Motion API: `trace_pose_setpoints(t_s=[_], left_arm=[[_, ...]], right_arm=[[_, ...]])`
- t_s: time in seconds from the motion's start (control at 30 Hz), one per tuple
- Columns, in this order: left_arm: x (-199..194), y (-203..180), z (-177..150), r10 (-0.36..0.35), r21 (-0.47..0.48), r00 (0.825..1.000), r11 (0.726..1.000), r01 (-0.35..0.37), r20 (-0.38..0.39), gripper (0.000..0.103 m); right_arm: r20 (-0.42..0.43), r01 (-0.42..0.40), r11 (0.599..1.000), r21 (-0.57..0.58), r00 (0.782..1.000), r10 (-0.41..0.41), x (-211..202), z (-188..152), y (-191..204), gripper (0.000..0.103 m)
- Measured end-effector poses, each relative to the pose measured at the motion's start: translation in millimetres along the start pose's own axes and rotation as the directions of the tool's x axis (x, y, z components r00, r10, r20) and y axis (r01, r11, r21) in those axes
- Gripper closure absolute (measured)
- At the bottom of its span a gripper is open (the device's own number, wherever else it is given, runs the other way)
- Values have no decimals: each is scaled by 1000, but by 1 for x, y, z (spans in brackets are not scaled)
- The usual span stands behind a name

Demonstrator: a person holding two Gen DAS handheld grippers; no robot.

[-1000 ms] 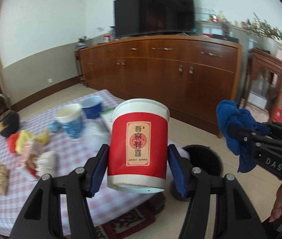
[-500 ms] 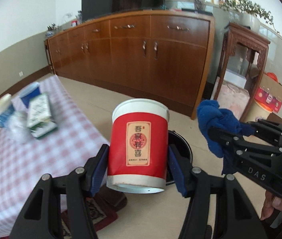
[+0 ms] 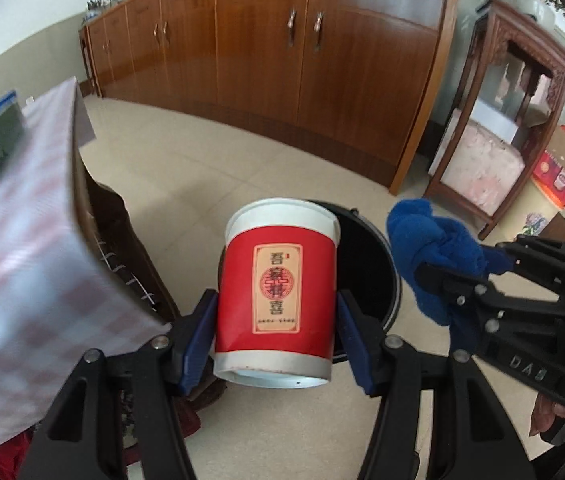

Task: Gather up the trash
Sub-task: 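Carry the red cup and blue towel over the black bucket with both tools, then open both tools to drop the cup and towel into the bucket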

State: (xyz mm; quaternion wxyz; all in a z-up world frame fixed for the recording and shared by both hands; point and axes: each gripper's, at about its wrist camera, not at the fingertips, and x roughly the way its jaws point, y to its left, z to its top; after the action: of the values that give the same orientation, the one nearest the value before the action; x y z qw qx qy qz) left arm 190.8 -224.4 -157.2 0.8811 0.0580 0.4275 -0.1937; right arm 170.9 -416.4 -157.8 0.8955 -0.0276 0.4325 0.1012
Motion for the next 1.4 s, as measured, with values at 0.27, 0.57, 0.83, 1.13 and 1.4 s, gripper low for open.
trace_pose_setpoints(t_s=[0.27,0.57,0.83,1.13,1.4], left_arm=[[54,0,1,-3,-24,995,1000,1,-99,43],[61,-8,-10,-15,-45,988,999,8,-153,10],[5,-10,-31,36,-71,994,997,-43,-101,6],[-73,12,-41,80,-79,996,993,-82,-30,6],[-124,40,-50,131,-107,991,986,-127,26,6]], right_arm=[[-114,-78,994,-73,991,69,72,-1,-25,68],[-100,-11,995,-97,995,1,74,-19,-55,0],[-48,55,996,-72,997,-59,21,-16,-43,0],[42,97,993,-71,995,-95,-54,-1,19,0],[94,86,994,-63,992,-79,-91,4,78,0]])
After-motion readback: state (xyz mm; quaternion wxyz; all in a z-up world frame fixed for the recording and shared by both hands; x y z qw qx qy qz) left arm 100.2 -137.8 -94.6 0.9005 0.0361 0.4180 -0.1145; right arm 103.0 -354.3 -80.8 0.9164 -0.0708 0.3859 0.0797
